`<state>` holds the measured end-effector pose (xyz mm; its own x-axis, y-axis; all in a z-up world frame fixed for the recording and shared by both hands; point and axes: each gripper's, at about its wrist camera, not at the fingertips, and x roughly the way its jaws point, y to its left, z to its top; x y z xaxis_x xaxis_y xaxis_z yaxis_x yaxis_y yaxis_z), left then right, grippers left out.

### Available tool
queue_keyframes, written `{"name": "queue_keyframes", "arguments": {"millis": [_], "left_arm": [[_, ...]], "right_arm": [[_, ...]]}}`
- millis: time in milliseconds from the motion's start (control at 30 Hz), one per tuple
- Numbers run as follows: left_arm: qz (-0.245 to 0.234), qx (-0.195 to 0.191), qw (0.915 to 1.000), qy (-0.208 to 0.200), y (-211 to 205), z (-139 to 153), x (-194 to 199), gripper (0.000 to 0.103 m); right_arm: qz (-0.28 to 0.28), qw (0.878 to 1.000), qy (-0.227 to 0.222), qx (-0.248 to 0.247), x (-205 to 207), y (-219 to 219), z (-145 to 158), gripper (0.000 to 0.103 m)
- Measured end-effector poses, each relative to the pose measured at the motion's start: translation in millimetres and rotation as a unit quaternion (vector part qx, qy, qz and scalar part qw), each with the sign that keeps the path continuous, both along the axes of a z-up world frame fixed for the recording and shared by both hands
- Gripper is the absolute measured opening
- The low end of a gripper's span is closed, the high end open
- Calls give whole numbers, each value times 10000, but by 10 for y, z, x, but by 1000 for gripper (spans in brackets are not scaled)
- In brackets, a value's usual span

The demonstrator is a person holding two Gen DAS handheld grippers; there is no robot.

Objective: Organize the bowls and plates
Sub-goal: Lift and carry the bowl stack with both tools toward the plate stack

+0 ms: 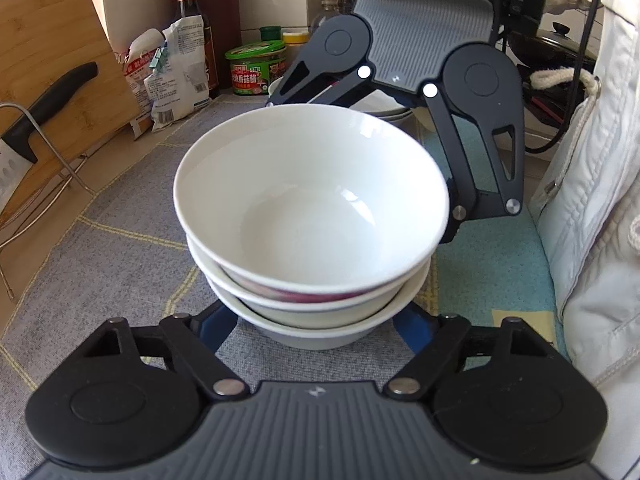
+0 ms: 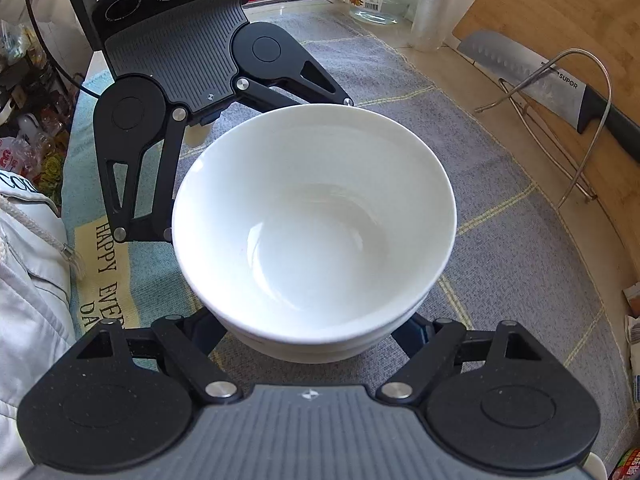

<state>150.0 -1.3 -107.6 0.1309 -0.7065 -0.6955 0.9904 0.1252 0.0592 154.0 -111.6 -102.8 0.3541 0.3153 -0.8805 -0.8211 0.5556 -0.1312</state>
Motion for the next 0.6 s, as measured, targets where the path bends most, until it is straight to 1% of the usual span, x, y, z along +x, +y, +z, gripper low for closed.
{"name": "queue_keyframes", "arguments": {"millis": [400,600], "left_arm": [[-63,464,9989,4,-129,54,45,84],[-124,549,9984,-13,-143,46,61,84]], "right_arm": [[93,9999,-46,122,-16,-58,9,88],[73,9999,-43,118,-28,-65,23,88]]}}
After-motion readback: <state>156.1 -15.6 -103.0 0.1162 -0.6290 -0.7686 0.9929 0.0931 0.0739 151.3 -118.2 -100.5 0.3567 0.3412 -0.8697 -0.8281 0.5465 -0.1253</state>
